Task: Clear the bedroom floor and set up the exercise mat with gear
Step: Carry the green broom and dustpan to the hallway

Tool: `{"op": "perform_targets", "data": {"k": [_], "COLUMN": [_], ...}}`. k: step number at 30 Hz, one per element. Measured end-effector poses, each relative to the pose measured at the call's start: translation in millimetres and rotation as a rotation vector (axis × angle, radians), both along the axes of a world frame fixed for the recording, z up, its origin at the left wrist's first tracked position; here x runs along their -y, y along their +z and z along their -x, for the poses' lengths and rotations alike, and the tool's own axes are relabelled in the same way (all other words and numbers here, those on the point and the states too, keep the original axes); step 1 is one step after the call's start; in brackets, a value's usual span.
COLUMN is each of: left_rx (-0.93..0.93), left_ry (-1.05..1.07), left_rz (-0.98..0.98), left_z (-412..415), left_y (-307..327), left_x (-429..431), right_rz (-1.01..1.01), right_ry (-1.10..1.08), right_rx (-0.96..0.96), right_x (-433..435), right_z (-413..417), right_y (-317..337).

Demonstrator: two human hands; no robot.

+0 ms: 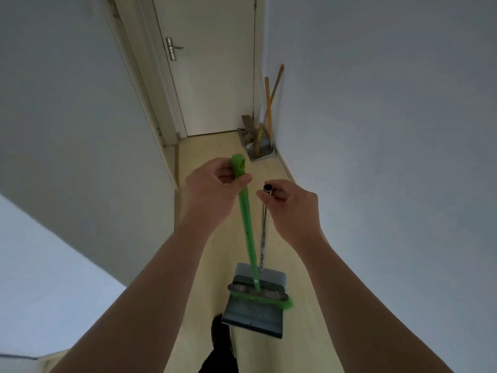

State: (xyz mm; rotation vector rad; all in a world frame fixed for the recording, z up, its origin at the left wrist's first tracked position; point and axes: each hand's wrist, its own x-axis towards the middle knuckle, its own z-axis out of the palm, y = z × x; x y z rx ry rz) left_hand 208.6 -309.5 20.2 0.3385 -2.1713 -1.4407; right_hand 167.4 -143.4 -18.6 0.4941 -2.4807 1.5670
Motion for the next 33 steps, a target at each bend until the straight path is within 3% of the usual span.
{"op": "perform_targets", "data": {"k": [17, 33], "left_rx": [-0.019, 0.153], "left_ry": [-0.234, -0.295], "left_rz": [0.077, 0.212], "left_z": [385.3, 719.2], "left_y": [-9.6, -15.6], "left_x": [172.7, 304.6], "right_rz": [-0.085, -0.174], "right_ry": [-0.205, -0.116], "right_rx": [0.047, 0.183], "right_x": [172.9, 295.9], "right_z": [337.5, 674.0], "right_y": [-4.1, -20.0]}}
